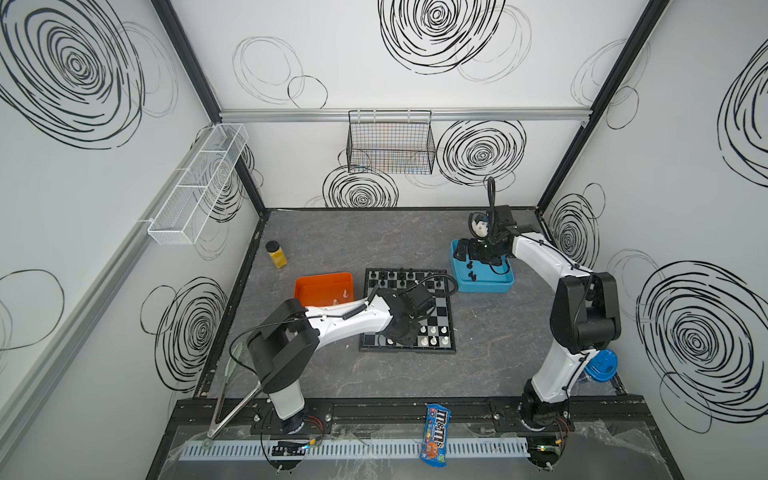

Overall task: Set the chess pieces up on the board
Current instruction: 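Open the left gripper to release the white king and raise it, then swing the left gripper over the orange tray while the right lowers into the cyan tray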

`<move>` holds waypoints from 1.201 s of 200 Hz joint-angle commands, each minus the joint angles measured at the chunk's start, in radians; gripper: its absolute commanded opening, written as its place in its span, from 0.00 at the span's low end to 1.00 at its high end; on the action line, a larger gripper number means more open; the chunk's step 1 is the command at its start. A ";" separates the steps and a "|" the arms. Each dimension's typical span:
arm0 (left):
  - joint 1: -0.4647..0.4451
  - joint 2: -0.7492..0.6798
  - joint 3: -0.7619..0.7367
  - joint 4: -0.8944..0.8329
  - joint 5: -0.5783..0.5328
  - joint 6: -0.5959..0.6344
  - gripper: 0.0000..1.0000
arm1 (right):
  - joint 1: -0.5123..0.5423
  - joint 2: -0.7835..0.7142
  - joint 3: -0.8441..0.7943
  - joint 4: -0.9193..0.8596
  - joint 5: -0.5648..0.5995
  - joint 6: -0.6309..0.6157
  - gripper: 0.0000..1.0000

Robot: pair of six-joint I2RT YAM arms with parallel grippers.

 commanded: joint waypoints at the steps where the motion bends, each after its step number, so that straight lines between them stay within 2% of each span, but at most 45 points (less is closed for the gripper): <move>1: -0.006 0.003 0.038 -0.027 -0.014 -0.001 0.29 | -0.006 -0.029 0.000 0.009 0.004 -0.014 1.00; 129: 0.007 -0.067 0.103 -0.106 -0.036 -0.008 0.32 | -0.007 -0.032 0.001 0.009 0.005 -0.015 1.00; 170: 0.080 -0.123 0.148 -0.150 -0.063 0.013 0.36 | -0.008 -0.028 0.015 0.010 0.010 -0.009 1.00; 193: 0.172 -0.156 0.165 -0.160 -0.073 0.047 0.41 | -0.011 -0.019 0.037 0.005 0.037 0.003 1.00; 205: 0.238 -0.172 0.167 -0.157 -0.067 0.071 0.48 | -0.019 -0.010 0.056 -0.003 0.055 0.014 1.00; 219: 0.327 -0.188 0.172 -0.153 -0.064 0.103 0.64 | -0.040 0.009 0.090 -0.018 0.075 0.032 1.00; 240: 0.469 -0.203 0.180 -0.139 -0.048 0.162 1.00 | -0.072 0.081 0.171 -0.072 0.108 0.035 1.00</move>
